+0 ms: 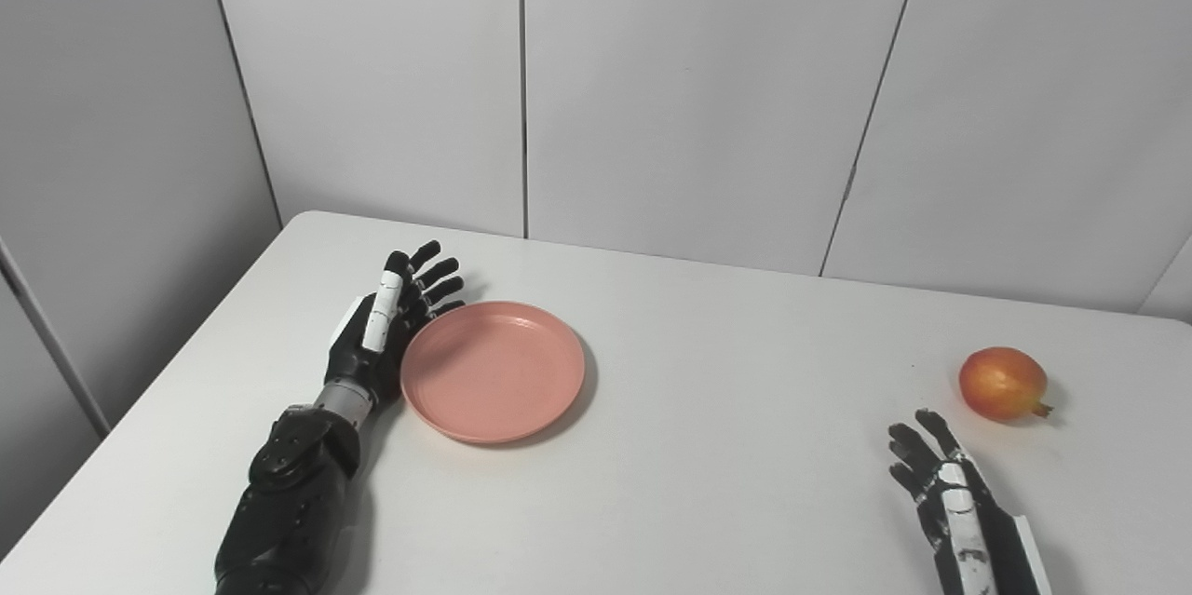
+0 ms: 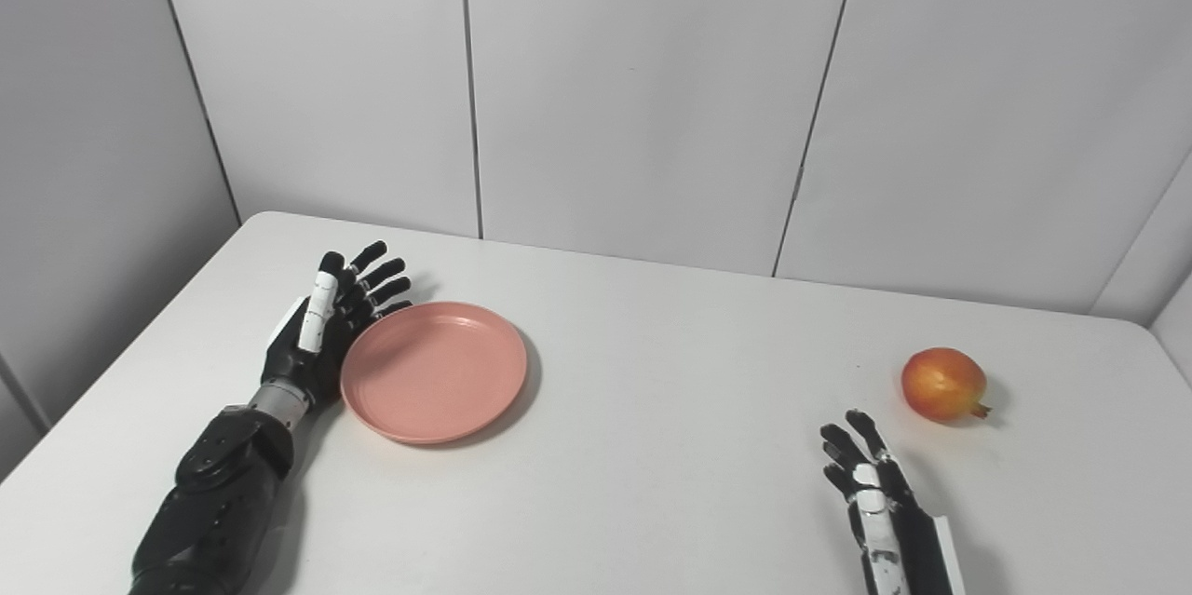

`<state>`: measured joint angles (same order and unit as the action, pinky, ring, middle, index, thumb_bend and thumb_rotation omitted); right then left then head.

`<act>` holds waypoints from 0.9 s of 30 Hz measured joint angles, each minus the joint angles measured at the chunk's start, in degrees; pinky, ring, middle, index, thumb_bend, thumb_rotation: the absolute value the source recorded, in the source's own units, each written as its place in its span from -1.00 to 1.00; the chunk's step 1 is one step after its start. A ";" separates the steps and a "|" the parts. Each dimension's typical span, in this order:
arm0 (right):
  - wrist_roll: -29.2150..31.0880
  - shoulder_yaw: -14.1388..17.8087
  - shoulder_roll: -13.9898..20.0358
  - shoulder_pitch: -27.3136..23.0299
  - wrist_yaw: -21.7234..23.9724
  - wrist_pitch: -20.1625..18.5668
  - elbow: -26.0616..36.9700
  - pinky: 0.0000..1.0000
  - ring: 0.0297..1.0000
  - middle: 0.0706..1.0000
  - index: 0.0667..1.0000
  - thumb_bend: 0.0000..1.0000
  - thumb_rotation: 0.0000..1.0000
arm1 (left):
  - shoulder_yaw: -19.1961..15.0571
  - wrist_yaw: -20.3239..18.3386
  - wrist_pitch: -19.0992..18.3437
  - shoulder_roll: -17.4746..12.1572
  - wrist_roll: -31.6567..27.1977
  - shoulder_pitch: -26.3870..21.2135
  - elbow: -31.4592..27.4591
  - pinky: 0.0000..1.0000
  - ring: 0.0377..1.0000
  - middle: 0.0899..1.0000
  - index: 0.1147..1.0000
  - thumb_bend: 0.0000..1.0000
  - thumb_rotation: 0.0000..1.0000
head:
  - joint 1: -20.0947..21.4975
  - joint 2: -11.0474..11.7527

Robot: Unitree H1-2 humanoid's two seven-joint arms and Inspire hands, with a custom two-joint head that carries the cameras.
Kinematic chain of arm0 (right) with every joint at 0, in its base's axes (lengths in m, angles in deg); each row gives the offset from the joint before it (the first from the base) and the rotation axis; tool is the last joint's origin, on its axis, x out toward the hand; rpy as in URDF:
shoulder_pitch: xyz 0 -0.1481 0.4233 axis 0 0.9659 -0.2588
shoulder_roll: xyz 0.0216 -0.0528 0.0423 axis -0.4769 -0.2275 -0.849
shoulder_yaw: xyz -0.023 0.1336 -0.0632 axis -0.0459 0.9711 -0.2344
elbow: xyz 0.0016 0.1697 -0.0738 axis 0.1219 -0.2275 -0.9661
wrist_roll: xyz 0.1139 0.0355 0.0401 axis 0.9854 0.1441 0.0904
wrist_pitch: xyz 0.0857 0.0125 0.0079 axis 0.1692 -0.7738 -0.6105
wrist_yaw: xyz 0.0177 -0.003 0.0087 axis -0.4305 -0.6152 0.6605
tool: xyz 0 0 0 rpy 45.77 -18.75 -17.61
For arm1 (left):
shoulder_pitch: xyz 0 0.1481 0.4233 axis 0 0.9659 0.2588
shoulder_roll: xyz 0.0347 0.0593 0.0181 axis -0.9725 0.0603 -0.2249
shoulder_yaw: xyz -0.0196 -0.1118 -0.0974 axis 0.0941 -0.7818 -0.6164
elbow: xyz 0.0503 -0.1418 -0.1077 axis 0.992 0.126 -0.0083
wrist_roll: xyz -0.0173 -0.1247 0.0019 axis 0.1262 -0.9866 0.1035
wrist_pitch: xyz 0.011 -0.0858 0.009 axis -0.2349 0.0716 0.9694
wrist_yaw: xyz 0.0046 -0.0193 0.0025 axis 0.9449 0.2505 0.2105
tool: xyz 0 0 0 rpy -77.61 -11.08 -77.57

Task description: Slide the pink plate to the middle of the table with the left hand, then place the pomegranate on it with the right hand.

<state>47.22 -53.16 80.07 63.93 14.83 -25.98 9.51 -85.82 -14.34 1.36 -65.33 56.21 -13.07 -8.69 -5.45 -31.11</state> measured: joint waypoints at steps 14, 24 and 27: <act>-0.09 -0.64 -0.35 0.85 -0.03 -1.81 1.25 0.82 0.76 0.63 0.74 0.55 0.68 | 2.84 1.71 -1.54 3.31 1.83 0.91 -3.62 0.52 0.71 0.74 0.84 0.94 0.68 | 0.62 -0.26; -0.37 -1.15 -0.42 1.05 -0.19 -2.02 1.46 0.80 0.75 0.63 0.74 0.53 0.68 | 4.32 3.82 -3.05 5.36 2.94 1.99 -6.42 0.54 0.75 0.79 0.87 0.91 0.61 | 2.45 -0.44; -1.11 -1.52 -0.57 1.11 -0.36 -2.05 1.52 0.78 0.73 0.62 0.74 0.53 0.67 | 5.72 5.18 -3.37 6.90 4.56 2.72 -8.16 0.55 0.76 0.82 0.88 0.87 0.65 | 3.68 -0.70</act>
<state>46.11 -54.68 79.50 65.04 14.48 -28.02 11.03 -80.10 -9.16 -2.01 -58.43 60.77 -10.35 -16.85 -1.77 -31.81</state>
